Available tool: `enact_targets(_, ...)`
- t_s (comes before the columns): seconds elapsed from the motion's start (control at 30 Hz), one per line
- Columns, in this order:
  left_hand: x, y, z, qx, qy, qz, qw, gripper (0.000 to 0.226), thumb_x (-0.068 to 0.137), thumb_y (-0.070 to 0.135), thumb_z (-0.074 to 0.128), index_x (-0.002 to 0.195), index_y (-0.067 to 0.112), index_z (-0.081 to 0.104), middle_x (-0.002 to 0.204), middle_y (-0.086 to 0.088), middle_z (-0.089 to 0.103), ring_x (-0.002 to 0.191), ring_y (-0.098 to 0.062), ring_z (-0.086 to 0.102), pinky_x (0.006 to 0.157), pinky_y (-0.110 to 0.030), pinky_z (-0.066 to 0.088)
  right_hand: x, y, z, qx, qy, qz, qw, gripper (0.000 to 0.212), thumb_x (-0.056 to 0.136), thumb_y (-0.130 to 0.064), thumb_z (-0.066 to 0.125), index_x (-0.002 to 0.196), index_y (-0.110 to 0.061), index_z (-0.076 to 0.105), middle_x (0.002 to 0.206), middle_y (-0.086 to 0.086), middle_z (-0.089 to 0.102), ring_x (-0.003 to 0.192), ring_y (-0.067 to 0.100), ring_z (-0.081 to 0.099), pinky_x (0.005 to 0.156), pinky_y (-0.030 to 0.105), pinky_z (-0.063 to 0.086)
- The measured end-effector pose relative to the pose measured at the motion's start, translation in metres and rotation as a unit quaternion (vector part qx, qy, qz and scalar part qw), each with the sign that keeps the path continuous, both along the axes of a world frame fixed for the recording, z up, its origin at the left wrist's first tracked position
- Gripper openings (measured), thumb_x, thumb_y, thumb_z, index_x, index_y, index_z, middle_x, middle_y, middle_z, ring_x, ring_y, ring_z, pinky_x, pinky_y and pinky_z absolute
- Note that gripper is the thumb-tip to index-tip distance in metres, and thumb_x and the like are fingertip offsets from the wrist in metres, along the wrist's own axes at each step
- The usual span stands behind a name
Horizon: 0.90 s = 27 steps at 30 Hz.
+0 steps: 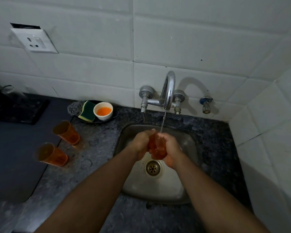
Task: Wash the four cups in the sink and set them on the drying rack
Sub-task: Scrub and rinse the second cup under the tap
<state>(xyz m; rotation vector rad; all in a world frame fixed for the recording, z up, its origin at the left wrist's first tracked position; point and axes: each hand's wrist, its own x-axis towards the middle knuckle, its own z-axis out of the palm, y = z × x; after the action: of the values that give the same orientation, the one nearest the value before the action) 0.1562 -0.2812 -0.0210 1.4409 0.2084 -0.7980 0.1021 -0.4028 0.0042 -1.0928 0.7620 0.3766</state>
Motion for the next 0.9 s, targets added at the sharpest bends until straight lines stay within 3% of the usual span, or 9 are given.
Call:
enact_targets(0.17, -0.001, -0.008, 0.002, 0.003, 0.069, 0.035, 0.997, 0.038, 0.105, 0.038, 0.056, 0.12, 0.007, 0.073, 0.106, -0.015, 0.076, 0.091, -0.026, 0.073, 0.081, -0.04, 0.06, 0.019, 0.008, 0.003, 0.06, 0.078, -0.052, 0.994, 0.034, 0.102, -0.036, 0.06, 0.125, -0.011, 0.066, 0.111, 0.017, 0.074, 0.094, 0.03, 0.07, 0.065, 0.037, 0.058)
enact_targets(0.3, 0.0, -0.01, 0.004, -0.039, 0.114, 0.055, 0.991, 0.038, 0.107, 0.04, 0.049, 0.104, 0.011, 0.074, 0.092, -0.013, 0.075, 0.078, -0.023, 0.074, 0.073, -0.036, 0.06, 0.026, 0.013, 0.014, 0.055, 0.054, -0.074, 0.994, 0.033, 0.106, -0.025, 0.053, 0.131, -0.006, 0.065, 0.124, 0.023, 0.071, 0.108, 0.036, 0.069, 0.079, 0.045, 0.059)
enact_targets(0.4, 0.002, -0.008, 0.009, -0.038, 0.135, 0.065, 0.988, 0.041, 0.107, 0.041, 0.045, 0.096, 0.013, 0.073, 0.079, -0.009, 0.074, 0.064, -0.02, 0.073, 0.059, -0.03, 0.058, 0.021, 0.02, 0.009, -0.01, 0.007, -0.001, 1.0, 0.04, 0.108, -0.019, 0.051, 0.146, -0.008, 0.052, 0.134, 0.026, 0.065, 0.121, 0.041, 0.066, 0.1, 0.053, 0.057)
enact_targets(0.5, 0.003, -0.006, 0.014, -0.042, 0.156, 0.091, 0.983, 0.045, 0.107, 0.044, 0.045, 0.098, 0.01, 0.074, 0.076, -0.01, 0.075, 0.056, -0.02, 0.073, 0.05, -0.028, 0.056, 0.009, 0.015, -0.003, -0.126, -0.073, 0.098, 0.984, 0.072, 0.105, -0.025, 0.063, 0.166, -0.022, 0.024, 0.15, 0.017, 0.056, 0.125, 0.032, 0.064, 0.102, 0.055, 0.058)
enact_targets(0.6, 0.003, -0.011, 0.019, -0.046, 0.177, 0.138, 0.973, 0.046, 0.109, 0.044, 0.044, 0.112, 0.007, 0.07, 0.077, -0.013, 0.077, 0.054, -0.024, 0.074, 0.045, -0.028, 0.055, 0.002, 0.001, -0.014, -0.303, -0.169, 0.139, 0.928, 0.063, 0.097, -0.024, 0.075, 0.155, -0.025, 0.048, 0.145, 0.007, 0.062, 0.124, 0.022, 0.067, 0.099, 0.049, 0.061)
enact_targets(0.7, 0.001, -0.026, 0.028, -0.059, 0.2, 0.172, 0.963, 0.049, 0.11, 0.043, 0.041, 0.123, 0.003, 0.067, 0.082, -0.017, 0.076, 0.053, -0.026, 0.073, 0.042, -0.029, 0.053, 0.002, 0.001, -0.009, -0.301, -0.17, 0.003, 0.938, 0.02, 0.103, -0.032, 0.066, 0.12, -0.035, 0.075, 0.111, -0.001, 0.079, 0.099, 0.012, 0.076, 0.088, 0.048, 0.065)
enact_targets(0.77, 0.002, -0.035, 0.03, -0.055, 0.214, 0.197, 0.955, 0.05, 0.109, 0.042, 0.045, 0.13, 0.003, 0.065, 0.103, -0.018, 0.076, 0.077, -0.028, 0.076, 0.052, -0.034, 0.057, 0.006, 0.004, -0.005, -0.337, -0.161, -0.046, 0.926, 0.016, 0.106, -0.037, 0.06, 0.104, -0.035, 0.076, 0.094, -0.009, 0.078, 0.088, 0.006, 0.075, 0.086, 0.04, 0.065)
enact_targets(0.83, 0.003, -0.04, 0.032, -0.045, 0.242, 0.228, 0.942, 0.046, 0.106, 0.04, 0.053, 0.131, 0.003, 0.064, 0.116, -0.02, 0.074, 0.099, -0.034, 0.073, 0.064, -0.043, 0.058, 0.006, 0.003, -0.009, -0.354, -0.175, -0.009, 0.919, 0.022, 0.103, -0.033, 0.065, 0.122, -0.029, 0.075, 0.111, -0.007, 0.077, 0.102, 0.007, 0.072, 0.09, 0.031, 0.062)
enact_targets(0.9, 0.007, -0.04, 0.03, -0.025, 0.249, 0.225, 0.942, 0.046, 0.105, 0.04, 0.054, 0.129, 0.002, 0.063, 0.114, -0.02, 0.074, 0.098, -0.034, 0.073, 0.065, -0.045, 0.056, 0.002, -0.001, -0.011, -0.333, -0.191, 0.031, 0.923, 0.038, 0.098, -0.025, 0.073, 0.136, -0.029, 0.068, 0.12, -0.009, 0.074, 0.107, 0.004, 0.069, 0.086, 0.022, 0.061)
